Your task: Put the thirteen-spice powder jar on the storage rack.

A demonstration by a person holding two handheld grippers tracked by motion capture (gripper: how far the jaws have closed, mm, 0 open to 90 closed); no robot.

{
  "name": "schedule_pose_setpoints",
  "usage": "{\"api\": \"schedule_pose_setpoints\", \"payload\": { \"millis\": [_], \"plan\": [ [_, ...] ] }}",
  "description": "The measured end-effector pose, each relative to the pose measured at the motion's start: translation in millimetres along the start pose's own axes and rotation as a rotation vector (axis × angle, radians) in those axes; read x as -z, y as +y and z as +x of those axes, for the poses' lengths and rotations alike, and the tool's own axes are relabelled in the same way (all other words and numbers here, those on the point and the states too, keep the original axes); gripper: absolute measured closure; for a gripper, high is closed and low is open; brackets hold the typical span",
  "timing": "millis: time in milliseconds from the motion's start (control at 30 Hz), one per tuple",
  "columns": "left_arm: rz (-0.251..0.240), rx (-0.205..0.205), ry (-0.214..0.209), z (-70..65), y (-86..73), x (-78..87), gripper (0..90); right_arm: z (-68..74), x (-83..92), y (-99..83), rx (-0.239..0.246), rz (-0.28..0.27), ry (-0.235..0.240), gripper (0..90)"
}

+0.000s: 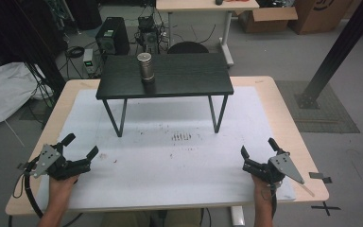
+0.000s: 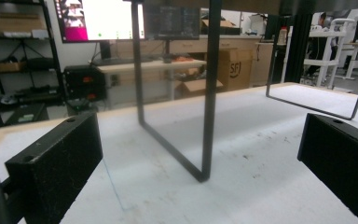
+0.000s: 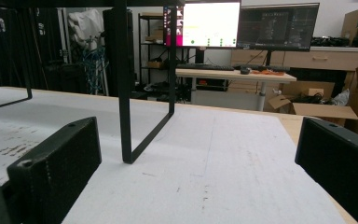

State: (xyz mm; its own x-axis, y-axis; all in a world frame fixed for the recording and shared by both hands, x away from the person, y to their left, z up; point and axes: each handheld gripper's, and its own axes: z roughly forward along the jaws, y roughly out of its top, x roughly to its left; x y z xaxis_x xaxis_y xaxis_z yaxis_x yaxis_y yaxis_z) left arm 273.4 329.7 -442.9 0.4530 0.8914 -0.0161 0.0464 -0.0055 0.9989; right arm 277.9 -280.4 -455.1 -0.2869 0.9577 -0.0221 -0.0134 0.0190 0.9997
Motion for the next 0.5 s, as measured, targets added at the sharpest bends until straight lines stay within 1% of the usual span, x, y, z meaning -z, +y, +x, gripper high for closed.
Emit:
{"api": "schedule_pose_setpoints", "payload": {
  "millis": [33,100,233,300,367,400,467,500],
  "plan": [
    [0.002,0.006,0.000,-0.5,-3.1,-0.4,0.3,0.0,-0.1,0.0,-0.001,0.001,0.000,0.0],
    [0.008,0.007,-0.001,-1.1,-6.9,-1.1,0.2,0.0,-0.3,0.1,0.000,0.002,0.000,0.0],
    [0.011,-0.024,0.007,-3.9,-9.3,-1.1,0.3,0.1,-0.4,0.1,0.001,0.003,-0.001,0.0],
    [0.008,-0.018,0.007,-3.4,-9.5,-0.9,0.3,0.1,-0.4,0.1,0.002,0.004,-0.001,0.1],
    [-0.005,0.000,0.010,-1.9,-10.1,0.3,0.3,0.2,-0.4,0.1,0.002,0.004,-0.001,0.1],
    [-0.012,0.002,0.012,-1.8,-10.4,0.9,0.2,0.2,-0.4,0.1,0.003,0.004,-0.001,0.1],
    [-0.030,-0.006,0.015,-3.0,-11.2,2.5,0.2,0.3,-0.4,0.1,0.003,0.004,-0.001,0.1],
    [-0.033,-0.018,0.018,-3.9,-11.3,3.0,0.3,0.2,-0.5,0.1,0.002,0.005,-0.001,0.1]
  ]
}}
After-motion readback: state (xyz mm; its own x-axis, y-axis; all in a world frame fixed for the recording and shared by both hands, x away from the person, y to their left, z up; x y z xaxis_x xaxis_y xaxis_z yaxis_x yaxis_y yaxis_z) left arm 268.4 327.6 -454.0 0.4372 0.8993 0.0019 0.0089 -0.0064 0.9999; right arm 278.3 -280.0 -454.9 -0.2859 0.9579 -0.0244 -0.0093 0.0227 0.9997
